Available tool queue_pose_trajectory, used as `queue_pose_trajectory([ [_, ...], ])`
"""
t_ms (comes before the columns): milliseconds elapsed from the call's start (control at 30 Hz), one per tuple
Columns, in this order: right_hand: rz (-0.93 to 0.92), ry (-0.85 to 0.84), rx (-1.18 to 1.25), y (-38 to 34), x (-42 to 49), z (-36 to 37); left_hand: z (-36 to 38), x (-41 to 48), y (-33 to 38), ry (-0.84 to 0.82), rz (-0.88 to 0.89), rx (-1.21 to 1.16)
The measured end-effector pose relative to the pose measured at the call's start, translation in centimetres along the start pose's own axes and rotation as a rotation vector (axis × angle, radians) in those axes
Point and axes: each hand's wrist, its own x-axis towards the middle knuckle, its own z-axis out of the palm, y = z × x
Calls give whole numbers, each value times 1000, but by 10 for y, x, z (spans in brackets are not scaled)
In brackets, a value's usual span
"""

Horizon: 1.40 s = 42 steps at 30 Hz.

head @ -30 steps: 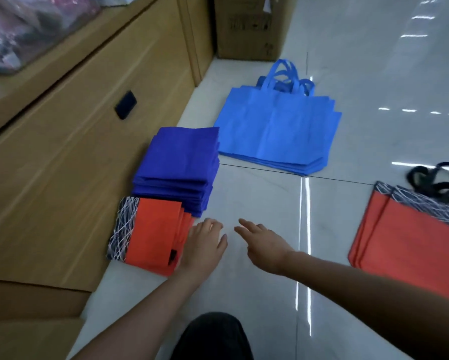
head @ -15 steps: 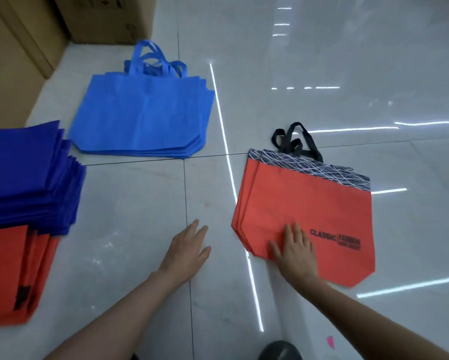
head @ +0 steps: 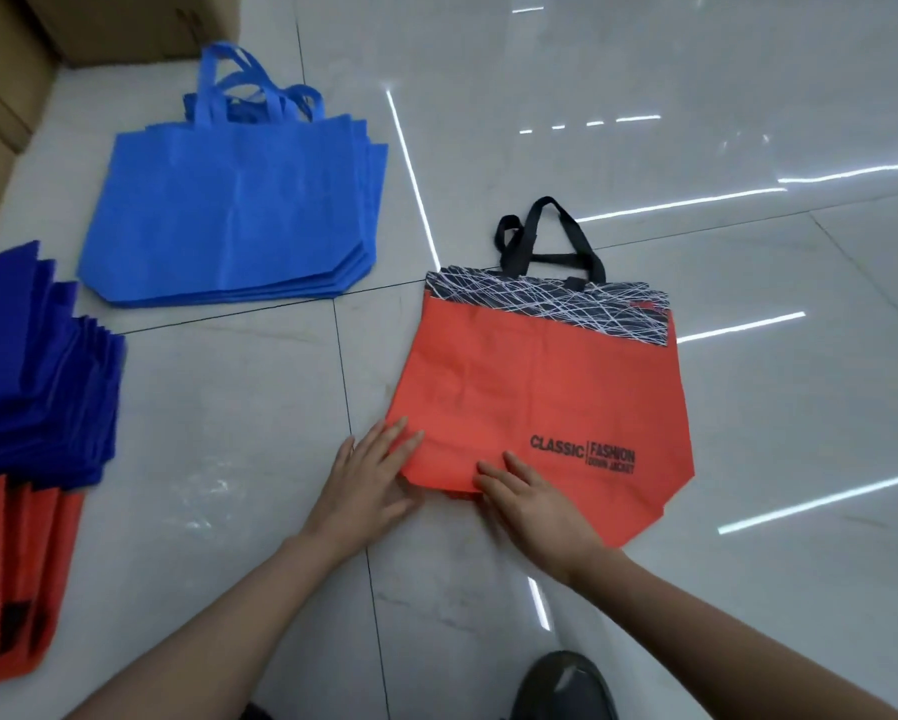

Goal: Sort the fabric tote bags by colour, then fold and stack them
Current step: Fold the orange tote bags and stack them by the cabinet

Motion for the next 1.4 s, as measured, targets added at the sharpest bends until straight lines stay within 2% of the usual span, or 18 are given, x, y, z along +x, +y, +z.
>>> queue_pose_trajectory([
  [133,-1,79,102,11,-8,-16,-8,17,-4,160,27,-123],
  [200,4,91,109,22,-17,-29,-19,27,0,235,-49,-260],
  [267,43,116,48,43,-31,-37,-28,36,4,259,-114,-381],
  [333,124,109,98,73,-48,-43,-34,42,8,257,-127,-375],
  [433,283,133,320,110,-66,-51,-38,51,13,249,-145,-388],
  [533,511,232,539,123,-63,-60,-40,60,19,290,-176,-480],
  [667,760,463,963,129,-41,-70,-44,72,25,368,-370,-869],
  [800,863,571,1152,134,-18,-73,-44,77,27,311,-454,-1072],
  [867,883,571,1090,138,-10,-69,-37,79,23,270,-473,-1048],
  [1000,1001,521,728,149,2,-63,-25,90,15,197,-495,-683],
  [1133,1179,340,409,151,12,-55,-12,105,25,154,-658,-480],
  [1267,1185,285,218,148,21,-49,-10,107,44,195,-794,-316],
  [1400,1156,326,50,141,25,-45,-9,102,56,285,-665,-87],
])
